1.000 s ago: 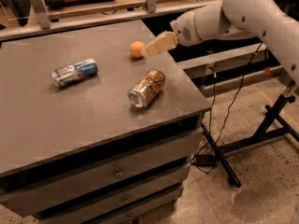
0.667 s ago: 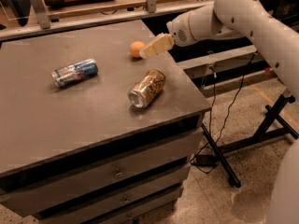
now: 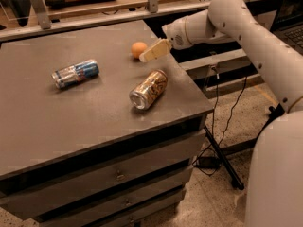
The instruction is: Move orange near redbull can
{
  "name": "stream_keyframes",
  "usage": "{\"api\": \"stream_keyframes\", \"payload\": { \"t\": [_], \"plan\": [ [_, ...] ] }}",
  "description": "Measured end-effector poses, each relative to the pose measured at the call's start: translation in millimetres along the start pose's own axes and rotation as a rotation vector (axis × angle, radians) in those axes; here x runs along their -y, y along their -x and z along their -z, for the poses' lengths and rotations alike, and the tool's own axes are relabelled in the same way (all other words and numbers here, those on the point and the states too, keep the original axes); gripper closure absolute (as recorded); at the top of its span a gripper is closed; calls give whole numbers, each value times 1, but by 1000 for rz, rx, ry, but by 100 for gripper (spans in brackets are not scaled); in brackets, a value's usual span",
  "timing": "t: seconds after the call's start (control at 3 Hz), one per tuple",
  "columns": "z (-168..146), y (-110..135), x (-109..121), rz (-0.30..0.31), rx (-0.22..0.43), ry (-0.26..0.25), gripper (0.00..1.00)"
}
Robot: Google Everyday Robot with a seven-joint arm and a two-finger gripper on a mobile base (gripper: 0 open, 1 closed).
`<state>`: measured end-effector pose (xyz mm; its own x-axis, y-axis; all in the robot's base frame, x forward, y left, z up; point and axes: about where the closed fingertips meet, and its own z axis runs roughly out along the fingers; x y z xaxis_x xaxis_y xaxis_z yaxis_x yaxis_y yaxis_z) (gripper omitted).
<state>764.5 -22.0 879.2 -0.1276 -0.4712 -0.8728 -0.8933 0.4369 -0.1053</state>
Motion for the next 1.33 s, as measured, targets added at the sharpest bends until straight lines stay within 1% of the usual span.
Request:
{"api": "stream_keyframes", "payload": {
  "t": [0.33,0.67,1.0,1.33],
  "plan": [
    [-23,-5,-6,11,1,70,0],
    [-47,-8,-20,5,5,146,2],
    [-60,-11,-29,-7,5,186,25],
    [-63,-13,-34,-33,15,192,47]
  ]
}}
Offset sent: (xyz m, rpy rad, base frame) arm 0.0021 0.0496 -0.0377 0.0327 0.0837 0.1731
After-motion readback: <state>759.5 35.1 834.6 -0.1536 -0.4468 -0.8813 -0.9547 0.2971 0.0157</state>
